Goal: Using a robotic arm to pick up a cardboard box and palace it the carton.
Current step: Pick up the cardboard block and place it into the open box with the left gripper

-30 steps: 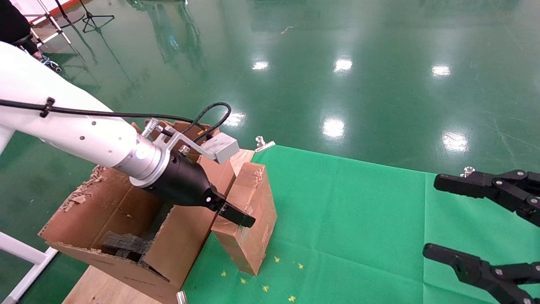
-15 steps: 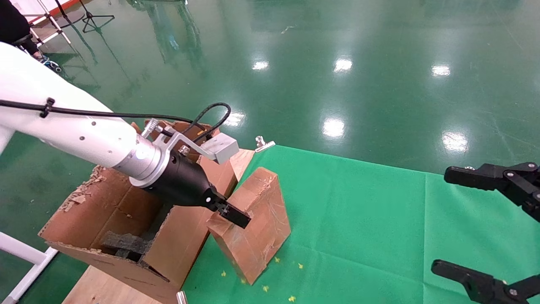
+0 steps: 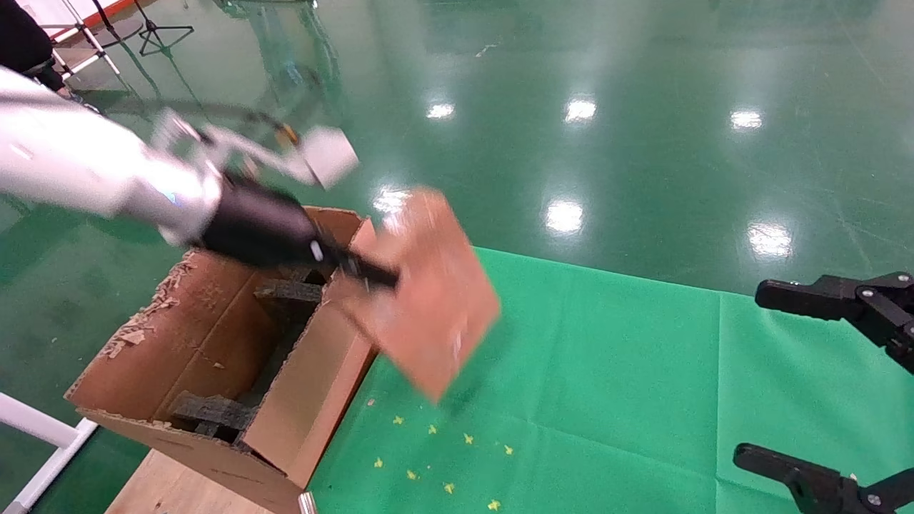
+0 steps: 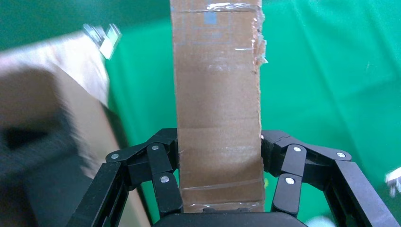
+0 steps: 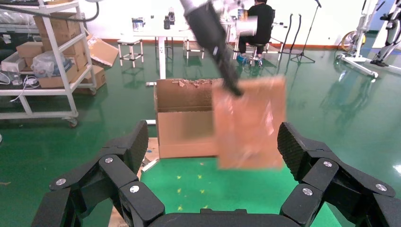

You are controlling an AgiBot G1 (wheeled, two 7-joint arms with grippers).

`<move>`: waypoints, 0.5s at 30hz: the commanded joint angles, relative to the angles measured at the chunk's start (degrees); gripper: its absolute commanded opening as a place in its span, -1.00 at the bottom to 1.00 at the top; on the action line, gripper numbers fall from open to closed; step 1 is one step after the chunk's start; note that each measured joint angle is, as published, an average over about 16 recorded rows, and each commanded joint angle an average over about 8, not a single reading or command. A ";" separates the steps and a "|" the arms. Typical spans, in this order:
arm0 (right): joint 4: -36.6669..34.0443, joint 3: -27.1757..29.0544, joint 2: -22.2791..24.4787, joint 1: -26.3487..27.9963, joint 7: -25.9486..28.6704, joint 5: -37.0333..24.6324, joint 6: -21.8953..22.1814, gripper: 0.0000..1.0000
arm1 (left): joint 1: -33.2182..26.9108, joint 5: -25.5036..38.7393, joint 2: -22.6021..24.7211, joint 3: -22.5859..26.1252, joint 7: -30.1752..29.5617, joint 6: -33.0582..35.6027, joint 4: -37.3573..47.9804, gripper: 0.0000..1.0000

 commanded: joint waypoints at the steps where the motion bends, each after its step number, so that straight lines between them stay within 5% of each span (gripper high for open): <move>1: 0.00 0.00 0.00 0.00 0.00 0.00 0.00 1.00 | -1.75 -1.15 -1.08 -1.50 1.25 -0.40 1.75 -1.00; 15: 0.00 -0.01 0.00 0.00 -0.01 0.01 0.00 1.00 | -14.65 8.75 -5.97 -3.20 14.72 -2.73 20.48 -1.00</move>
